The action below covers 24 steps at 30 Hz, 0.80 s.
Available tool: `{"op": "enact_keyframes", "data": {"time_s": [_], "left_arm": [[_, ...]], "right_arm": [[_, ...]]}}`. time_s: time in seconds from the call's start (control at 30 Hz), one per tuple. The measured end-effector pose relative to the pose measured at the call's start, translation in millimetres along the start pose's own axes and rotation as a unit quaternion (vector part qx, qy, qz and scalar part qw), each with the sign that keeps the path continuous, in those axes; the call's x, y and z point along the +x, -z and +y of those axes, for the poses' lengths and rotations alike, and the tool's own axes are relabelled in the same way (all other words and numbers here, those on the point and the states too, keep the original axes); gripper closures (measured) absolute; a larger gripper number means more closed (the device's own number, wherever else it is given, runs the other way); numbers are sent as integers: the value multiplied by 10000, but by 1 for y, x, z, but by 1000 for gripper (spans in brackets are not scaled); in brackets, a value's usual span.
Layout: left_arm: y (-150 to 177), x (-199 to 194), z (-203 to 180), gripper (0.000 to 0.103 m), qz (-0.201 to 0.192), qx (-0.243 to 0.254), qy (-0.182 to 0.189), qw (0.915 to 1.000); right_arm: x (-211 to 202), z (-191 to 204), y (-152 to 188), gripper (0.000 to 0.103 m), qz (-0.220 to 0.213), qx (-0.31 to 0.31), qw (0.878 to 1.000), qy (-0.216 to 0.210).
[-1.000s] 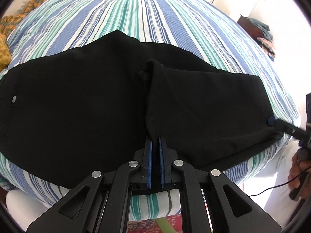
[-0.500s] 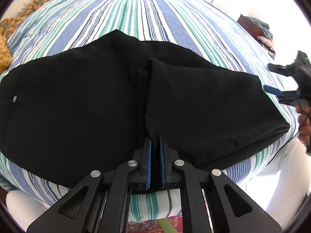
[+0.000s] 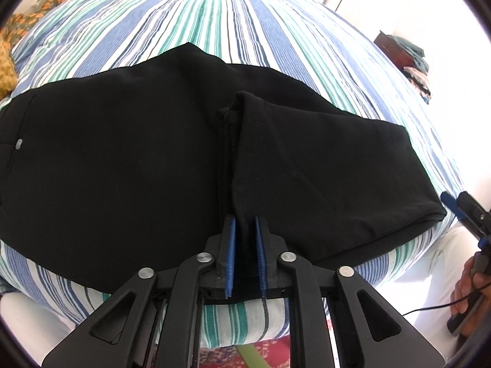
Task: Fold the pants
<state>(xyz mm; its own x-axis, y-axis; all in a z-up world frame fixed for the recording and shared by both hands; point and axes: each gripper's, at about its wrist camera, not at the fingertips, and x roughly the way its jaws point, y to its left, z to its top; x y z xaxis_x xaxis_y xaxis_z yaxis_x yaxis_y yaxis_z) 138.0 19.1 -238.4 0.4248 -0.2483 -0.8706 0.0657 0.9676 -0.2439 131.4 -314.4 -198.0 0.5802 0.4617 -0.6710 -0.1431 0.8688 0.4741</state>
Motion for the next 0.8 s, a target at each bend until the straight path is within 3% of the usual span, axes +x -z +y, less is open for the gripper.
{"op": "enact_keyframes", "data": {"time_s": [0.03, 0.07, 0.17, 0.27, 0.4, 0.53, 0.63, 0.7, 0.73, 0.8], "left_arm": [[1, -2, 1, 55, -1, -78, -56, 10000], [2, -6, 3, 42, -38, -156, -47, 9999], [6, -22, 6, 33, -230, -295, 66, 9993], [8, -36, 11, 27, -337, -345, -58, 9988], [4, -51, 39, 27, -394, -669, -124, 9969], [-16, -74, 88, 26, -628, -1118, -454, 9907], [-26, -103, 152, 23, -986, -1800, -677, 9764], [-25, -121, 201, 17, -1268, -2403, -772, 9593], [-23, -130, 231, 16, -1397, -2781, -808, 9469], [-18, -133, 274, 16, -1381, -3262, -784, 9318]], "right_arm": [[-7, 5, -1, 17, -178, -213, 9996, 18], [-13, 10, -2, 17, -330, -374, 9987, 48], [-21, 12, -1, 17, -518, -535, 9972, 108], [-19, 8, 0, 17, -490, -480, 9974, 211], [-20, 11, -4, 17, -649, -447, 9965, 270], [-21, 8, -5, 17, -687, -390, 9964, 314], [-21, 6, -6, 17, -682, -336, 9966, 311], [-20, 6, -6, 17, -667, -335, 9966, 343], [-18, 6, -6, 17, -633, -342, 9967, 363], [-14, 8, -5, 17, -541, -396, 9970, 398]]}}
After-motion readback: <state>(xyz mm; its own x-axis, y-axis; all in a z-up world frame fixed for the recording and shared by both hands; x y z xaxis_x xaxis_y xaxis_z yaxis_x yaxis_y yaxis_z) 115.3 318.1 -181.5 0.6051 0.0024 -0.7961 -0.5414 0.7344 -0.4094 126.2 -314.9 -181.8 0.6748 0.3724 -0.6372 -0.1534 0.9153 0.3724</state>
